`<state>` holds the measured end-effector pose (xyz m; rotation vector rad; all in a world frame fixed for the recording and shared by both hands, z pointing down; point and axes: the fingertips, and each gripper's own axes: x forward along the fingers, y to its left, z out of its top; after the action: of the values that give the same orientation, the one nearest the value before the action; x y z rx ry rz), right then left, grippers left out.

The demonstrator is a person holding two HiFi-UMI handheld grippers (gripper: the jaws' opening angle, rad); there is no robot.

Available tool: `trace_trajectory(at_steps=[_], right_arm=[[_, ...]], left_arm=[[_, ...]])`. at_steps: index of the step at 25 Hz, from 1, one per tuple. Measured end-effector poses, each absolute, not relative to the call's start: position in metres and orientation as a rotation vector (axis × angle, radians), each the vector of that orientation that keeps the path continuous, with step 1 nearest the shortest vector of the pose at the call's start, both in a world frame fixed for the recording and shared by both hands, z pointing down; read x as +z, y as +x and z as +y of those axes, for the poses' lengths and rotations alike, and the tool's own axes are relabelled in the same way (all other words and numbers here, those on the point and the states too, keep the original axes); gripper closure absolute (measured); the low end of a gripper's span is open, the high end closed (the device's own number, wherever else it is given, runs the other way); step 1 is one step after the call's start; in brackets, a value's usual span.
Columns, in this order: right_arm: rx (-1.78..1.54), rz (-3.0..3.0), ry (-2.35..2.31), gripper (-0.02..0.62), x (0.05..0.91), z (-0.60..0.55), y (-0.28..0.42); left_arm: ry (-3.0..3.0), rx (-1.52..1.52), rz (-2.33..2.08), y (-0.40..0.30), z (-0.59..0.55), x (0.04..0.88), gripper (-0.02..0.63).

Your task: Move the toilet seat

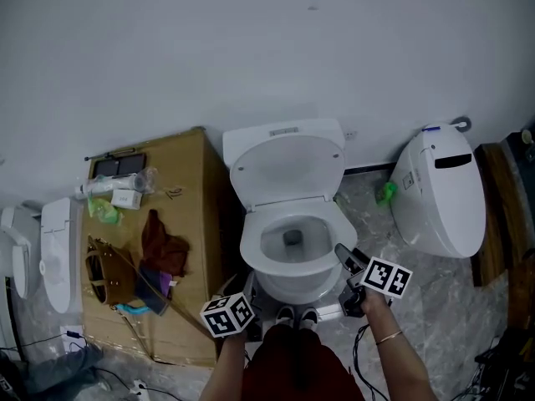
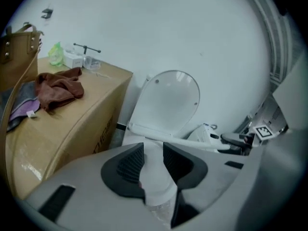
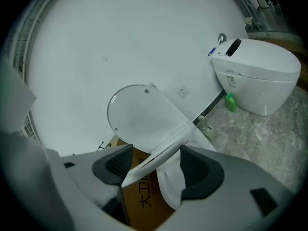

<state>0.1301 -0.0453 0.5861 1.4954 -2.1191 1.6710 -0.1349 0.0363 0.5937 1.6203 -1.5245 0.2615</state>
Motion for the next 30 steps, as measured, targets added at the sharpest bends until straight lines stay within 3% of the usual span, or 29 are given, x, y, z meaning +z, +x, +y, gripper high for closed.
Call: trace_trajectory(at_steps=[4,9,26,29,30], right_arm=[[1.640,-2.146,1.506,0.279,0.575,-0.056,0.127],[1.640,-2.163,1.517,0.279,0.568,-0.063,0.125],[1.455,-2.373,1.444,0.284,0.537,-0.065,0.124],[1.325,-2.373,1.400,0.315,0.541,-0.063,0.120],[1.285,-2.368,1.403,0.380,0.542,-0.064,0.120]], left_arm=[[1.706,0.368,-1.480,-0.114,0.030,0.597,0.517],[1.763,0.342,-1.467,-0.098,0.003,0.586,0.543],[1.828,0.338,-1.471,-0.099,-0.043,0.555,0.557],[1.842,0.329,-1.479,-0.101,-0.056,0.549,0.557],[1.847,0.326,-1.480,-0.101,-0.060,0.547,0.557]])
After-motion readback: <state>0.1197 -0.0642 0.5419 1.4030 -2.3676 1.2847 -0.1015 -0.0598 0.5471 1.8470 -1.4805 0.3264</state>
